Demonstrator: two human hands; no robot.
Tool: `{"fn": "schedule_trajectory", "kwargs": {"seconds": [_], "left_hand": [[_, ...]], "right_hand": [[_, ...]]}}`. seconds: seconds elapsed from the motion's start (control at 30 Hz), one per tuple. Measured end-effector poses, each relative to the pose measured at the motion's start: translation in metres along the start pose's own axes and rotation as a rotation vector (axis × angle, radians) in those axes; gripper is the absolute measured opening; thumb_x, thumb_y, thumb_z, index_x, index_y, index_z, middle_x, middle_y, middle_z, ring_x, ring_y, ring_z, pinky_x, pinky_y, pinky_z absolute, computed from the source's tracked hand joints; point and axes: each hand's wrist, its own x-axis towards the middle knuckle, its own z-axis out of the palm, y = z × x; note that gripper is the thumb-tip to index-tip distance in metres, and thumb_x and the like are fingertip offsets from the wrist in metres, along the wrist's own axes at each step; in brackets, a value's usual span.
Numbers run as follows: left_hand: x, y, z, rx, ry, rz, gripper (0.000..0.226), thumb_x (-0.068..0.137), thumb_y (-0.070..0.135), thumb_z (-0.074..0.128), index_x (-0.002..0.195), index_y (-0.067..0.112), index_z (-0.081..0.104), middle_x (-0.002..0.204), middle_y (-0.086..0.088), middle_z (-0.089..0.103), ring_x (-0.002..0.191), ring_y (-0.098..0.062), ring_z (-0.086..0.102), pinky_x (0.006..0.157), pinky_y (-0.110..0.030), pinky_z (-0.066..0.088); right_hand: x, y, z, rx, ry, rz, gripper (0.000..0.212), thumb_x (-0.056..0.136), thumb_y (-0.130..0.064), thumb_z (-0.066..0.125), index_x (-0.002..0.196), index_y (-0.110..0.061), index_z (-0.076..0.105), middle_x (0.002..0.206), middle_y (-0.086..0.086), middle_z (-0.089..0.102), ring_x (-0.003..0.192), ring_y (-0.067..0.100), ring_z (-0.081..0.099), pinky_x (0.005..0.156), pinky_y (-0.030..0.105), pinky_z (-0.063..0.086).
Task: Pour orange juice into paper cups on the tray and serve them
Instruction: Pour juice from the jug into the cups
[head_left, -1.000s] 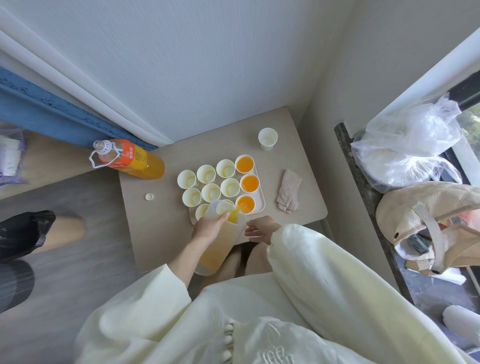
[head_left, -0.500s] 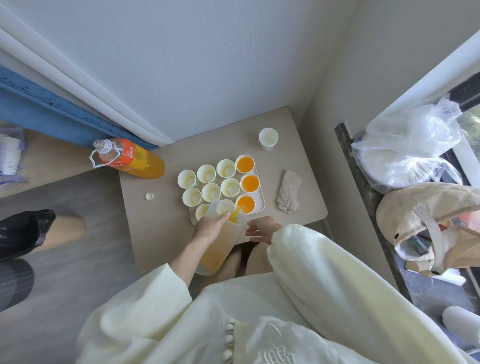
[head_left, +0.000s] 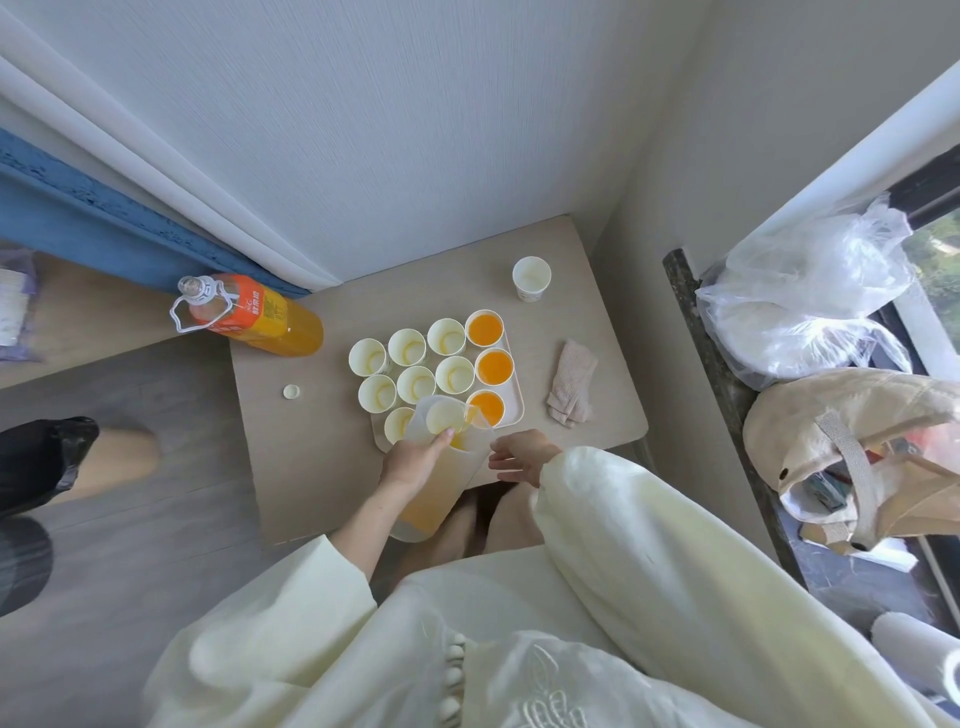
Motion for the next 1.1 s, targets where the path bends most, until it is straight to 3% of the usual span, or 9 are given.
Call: {"fn": "schedule_trajectory", "kwargs": {"seconds": [0.17,0.3,0.4,0.73,0.87,1.1], "left_hand": [[-0.003,0.000,-0.002,-0.027,-0.007,-0.007,0.049,0.084,0.064,0.056,0.075,0.016,0.049,0.077,-0.005,0.055,0.085,-0.026,0.059,0.069,-0.033,0.044],[-0.002,0.002,-0.003,-0.017,-0.003,-0.003,0.055,0.084,0.065,0.055,0.066,0.014,0.044,0.067,-0.003,0.050,0.069,-0.022,0.053,0.061,-0.031,0.041],[-0.002,0.004,-0.003,0.011,0.011,-0.004,0.059,0.084,0.065,0.055,0.062,0.012,0.040,0.062,-0.004,0.047,0.059,-0.019,0.048,0.059,-0.029,0.040],[-0.003,0.007,-0.004,0.017,0.021,-0.012,0.061,0.084,0.066,0.055,0.059,0.012,0.039,0.061,-0.004,0.047,0.057,-0.019,0.048,0.056,-0.028,0.039],[-0.004,0.009,-0.004,0.028,0.018,-0.009,0.061,0.083,0.066,0.054,0.059,0.013,0.039,0.060,-0.004,0.047,0.056,-0.019,0.047,0.057,-0.029,0.040],[-0.006,0.010,-0.005,0.026,0.019,-0.013,0.060,0.082,0.067,0.056,0.060,0.013,0.042,0.062,-0.004,0.049,0.059,-0.021,0.050,0.056,-0.029,0.039]], "right_hand": [[0.001,0.000,0.002,-0.021,0.013,-0.004,0.013,0.090,-0.009,0.063,0.101,-0.001,0.065,0.099,0.014,0.067,0.085,0.022,0.067,0.073,0.034,0.057],[0.001,0.001,0.004,-0.017,0.010,0.003,0.006,0.090,-0.010,0.063,0.088,-0.004,0.063,0.088,0.012,0.066,0.079,0.021,0.066,0.072,0.034,0.057],[0.002,0.002,0.004,-0.016,0.011,0.005,0.006,0.090,-0.010,0.063,0.090,-0.003,0.063,0.086,0.012,0.066,0.078,0.021,0.066,0.073,0.035,0.057],[0.001,0.000,0.003,-0.019,0.006,0.002,0.008,0.092,-0.010,0.062,0.086,-0.004,0.062,0.084,0.010,0.064,0.075,0.019,0.065,0.066,0.032,0.055],[0.002,0.001,0.004,-0.030,0.008,0.004,0.008,0.092,-0.010,0.062,0.086,-0.004,0.062,0.085,0.010,0.065,0.077,0.020,0.065,0.072,0.034,0.056],[0.004,0.002,0.003,-0.020,0.004,-0.003,0.009,0.091,-0.010,0.062,0.097,-0.002,0.063,0.089,0.011,0.065,0.078,0.020,0.066,0.070,0.034,0.057]]}}
